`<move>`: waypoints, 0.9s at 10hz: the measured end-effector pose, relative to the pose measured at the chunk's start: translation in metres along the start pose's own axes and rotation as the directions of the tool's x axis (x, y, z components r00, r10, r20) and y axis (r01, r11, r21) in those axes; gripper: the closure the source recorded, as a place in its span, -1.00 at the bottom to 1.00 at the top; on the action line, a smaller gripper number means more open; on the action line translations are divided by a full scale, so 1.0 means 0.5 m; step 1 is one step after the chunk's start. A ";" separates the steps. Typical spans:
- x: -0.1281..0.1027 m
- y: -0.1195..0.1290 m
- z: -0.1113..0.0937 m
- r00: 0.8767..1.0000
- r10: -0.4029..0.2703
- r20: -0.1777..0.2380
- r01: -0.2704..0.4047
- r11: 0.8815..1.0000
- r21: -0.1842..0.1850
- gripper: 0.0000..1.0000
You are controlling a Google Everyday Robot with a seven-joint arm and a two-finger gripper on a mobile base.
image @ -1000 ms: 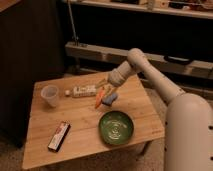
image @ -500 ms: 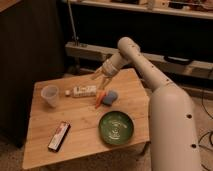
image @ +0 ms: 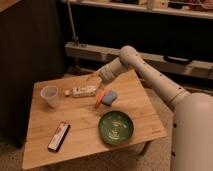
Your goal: Place the ceramic cup in the ceramic bowl
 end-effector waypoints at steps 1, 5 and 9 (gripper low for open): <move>0.010 -0.015 0.013 1.000 -0.017 0.022 0.017 1.000 -0.004 -0.06; 0.006 -0.091 0.109 0.988 -0.154 0.033 0.156 0.982 -0.106 -0.06; -0.073 -0.087 0.187 0.958 -0.282 -0.049 0.274 0.952 -0.136 -0.06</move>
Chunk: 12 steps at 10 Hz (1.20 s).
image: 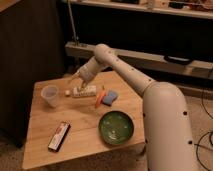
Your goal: Place the ceramic cup in the ceramic bowl
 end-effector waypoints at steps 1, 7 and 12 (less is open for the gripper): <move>-0.004 0.005 0.002 0.998 -0.014 -0.057 0.013 1.000 -0.008 -0.06; -0.008 0.007 0.008 0.994 -0.044 -0.104 0.042 0.999 -0.024 -0.06; 0.016 -0.071 -0.009 0.893 -0.252 -0.372 0.338 0.923 0.186 -0.06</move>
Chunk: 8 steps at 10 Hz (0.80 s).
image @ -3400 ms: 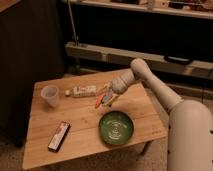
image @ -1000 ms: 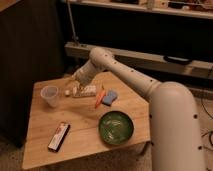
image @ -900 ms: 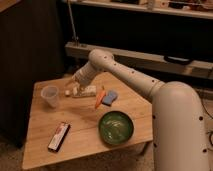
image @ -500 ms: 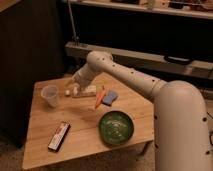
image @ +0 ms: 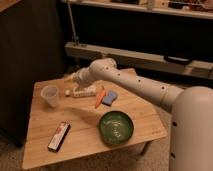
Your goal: Place the ceramic cup in the ceramic bowl
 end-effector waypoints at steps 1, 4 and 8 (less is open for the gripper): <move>0.002 -0.011 0.015 1.000 -0.015 0.021 0.015 1.000 -0.005 -0.06; 0.020 -0.037 0.027 0.990 0.007 0.142 0.006 0.996 -0.090 -0.06; 0.009 -0.031 0.039 0.980 0.007 0.198 0.026 0.986 -0.165 -0.06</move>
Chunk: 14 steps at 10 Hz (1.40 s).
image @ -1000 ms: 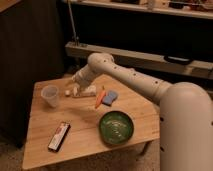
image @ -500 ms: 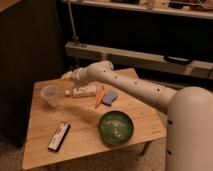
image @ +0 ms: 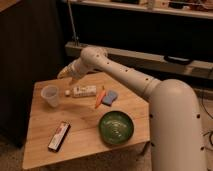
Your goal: Place the ceramic cup in the ceramic bowl
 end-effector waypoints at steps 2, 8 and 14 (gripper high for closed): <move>-0.009 -0.005 0.051 0.998 -0.036 0.044 0.037 0.999 -0.020 -0.06; -0.028 -0.023 0.210 0.978 -0.091 0.189 0.100 0.994 -0.036 -0.06; -0.029 0.050 0.231 0.974 -0.050 0.223 0.071 0.994 -0.088 0.49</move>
